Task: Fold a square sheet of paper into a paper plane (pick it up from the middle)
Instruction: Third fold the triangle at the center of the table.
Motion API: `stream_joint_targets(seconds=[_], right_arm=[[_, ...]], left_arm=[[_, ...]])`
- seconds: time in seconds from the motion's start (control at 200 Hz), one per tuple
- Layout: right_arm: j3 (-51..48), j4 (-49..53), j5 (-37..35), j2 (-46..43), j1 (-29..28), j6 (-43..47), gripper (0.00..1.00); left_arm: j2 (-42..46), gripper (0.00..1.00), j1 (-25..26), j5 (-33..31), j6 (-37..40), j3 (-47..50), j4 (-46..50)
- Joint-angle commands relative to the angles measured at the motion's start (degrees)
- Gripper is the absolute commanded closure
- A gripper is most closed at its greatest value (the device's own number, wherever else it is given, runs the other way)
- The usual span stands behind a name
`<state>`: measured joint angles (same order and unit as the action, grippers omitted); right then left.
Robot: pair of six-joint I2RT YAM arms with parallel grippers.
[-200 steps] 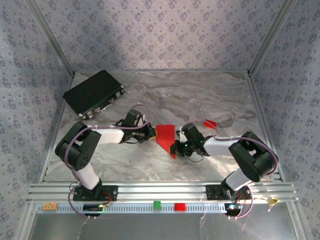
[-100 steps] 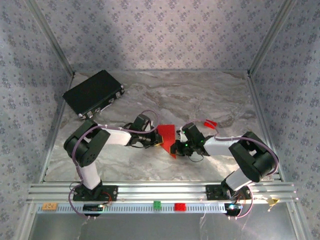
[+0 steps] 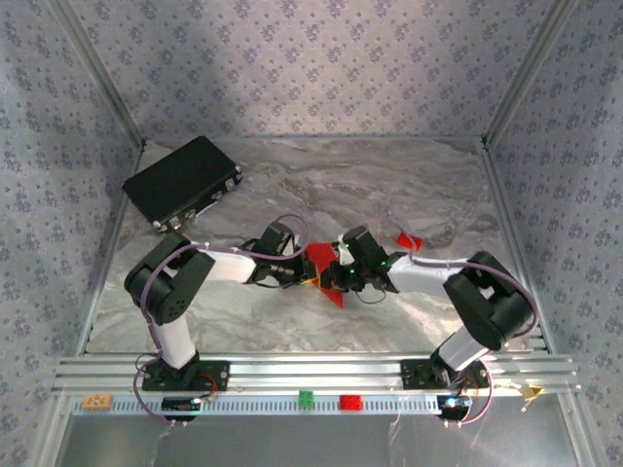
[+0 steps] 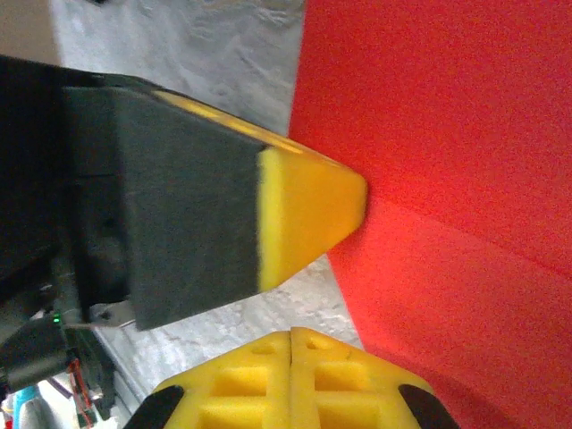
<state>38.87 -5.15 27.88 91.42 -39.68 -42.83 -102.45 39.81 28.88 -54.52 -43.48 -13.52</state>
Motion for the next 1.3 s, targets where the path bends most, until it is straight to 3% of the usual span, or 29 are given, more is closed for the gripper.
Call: stream_joint_targets(seconds=[0.0,0.6,0.83,1.124,1.299], right_arm=[[0.73,1.10,-0.81,5.14,-0.31,0.46,0.97],[-9.37,6.87,-2.90,-6.66,0.37,2.40,0.94],[-4.77,7.96,-2.42,-9.73,0.36,1.73,0.94],[2.19,15.95,-11.80,-12.87,1.07,-5.66,0.95],[0.11,15.42,-15.26,-17.63,2.32,-6.26,0.94]], left_arm=[[-1.68,1.00,-0.08,-2.25,1.44,-0.37,4.12],[-2.66,1.00,-1.84,-1.62,2.25,0.29,4.38],[-2.31,1.00,-1.79,-1.42,2.06,0.33,4.04],[-2.56,1.00,-1.68,-0.08,0.28,1.60,1.48],[-3.01,1.00,-1.74,-0.22,0.72,1.32,2.99]])
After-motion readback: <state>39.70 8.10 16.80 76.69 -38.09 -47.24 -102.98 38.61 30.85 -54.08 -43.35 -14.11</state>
